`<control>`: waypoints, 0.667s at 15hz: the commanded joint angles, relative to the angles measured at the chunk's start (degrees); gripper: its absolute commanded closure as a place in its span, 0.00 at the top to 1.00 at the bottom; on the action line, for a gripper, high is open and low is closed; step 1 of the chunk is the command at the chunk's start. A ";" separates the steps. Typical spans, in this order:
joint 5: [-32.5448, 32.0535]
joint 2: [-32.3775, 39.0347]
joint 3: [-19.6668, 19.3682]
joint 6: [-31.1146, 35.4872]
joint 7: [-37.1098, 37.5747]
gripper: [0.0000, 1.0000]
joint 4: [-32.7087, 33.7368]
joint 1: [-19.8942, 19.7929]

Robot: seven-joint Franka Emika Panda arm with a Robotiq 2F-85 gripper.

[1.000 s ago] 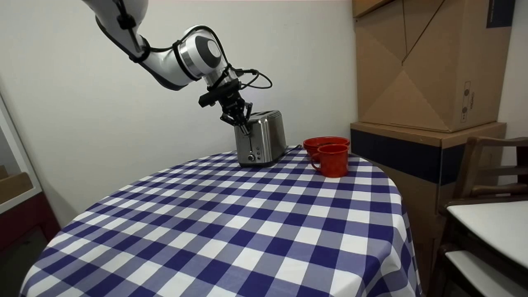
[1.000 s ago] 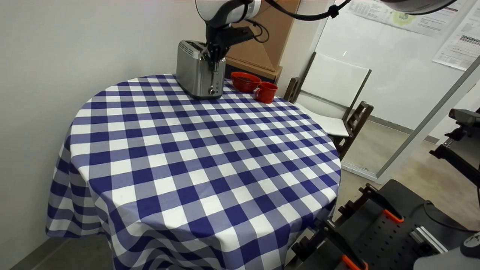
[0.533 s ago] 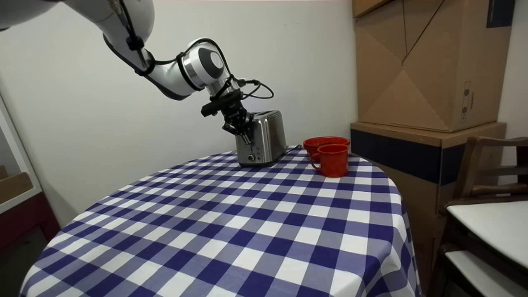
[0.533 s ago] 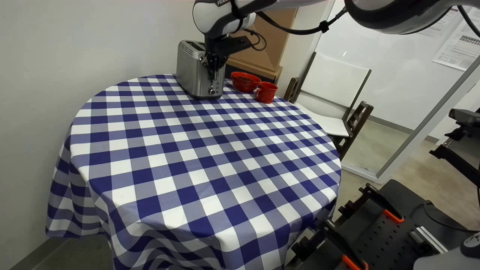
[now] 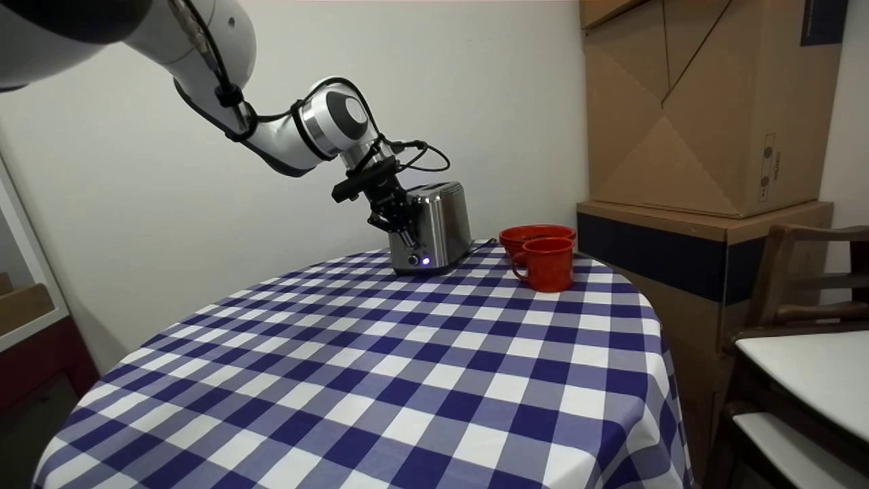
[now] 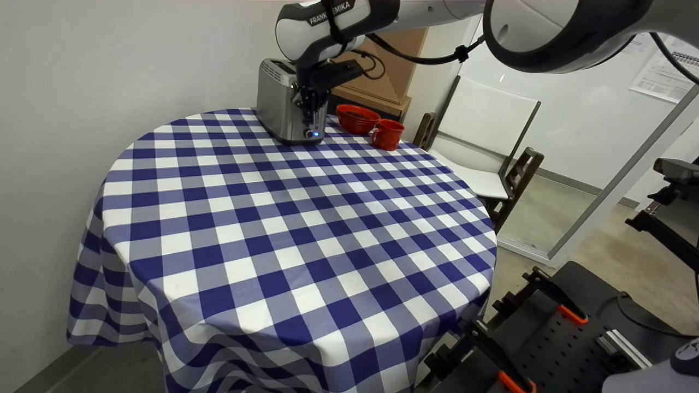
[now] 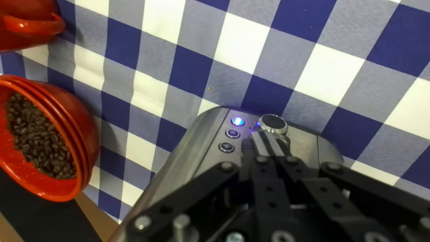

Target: Push the switch of the toaster down

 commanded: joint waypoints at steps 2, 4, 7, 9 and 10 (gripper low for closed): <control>2.09 1.11 1.93 -6.57 -1.92 0.00 3.10 -0.60; 3.60 -0.60 3.85 -11.39 -3.86 0.27 3.05 -1.79; 5.73 -4.52 5.94 -22.26 -6.94 0.49 1.93 -3.47; 5.59 -8.42 5.80 -30.28 -7.37 0.65 0.56 -4.05; 5.10 -10.47 5.69 -33.18 -8.21 0.71 -0.39 -4.17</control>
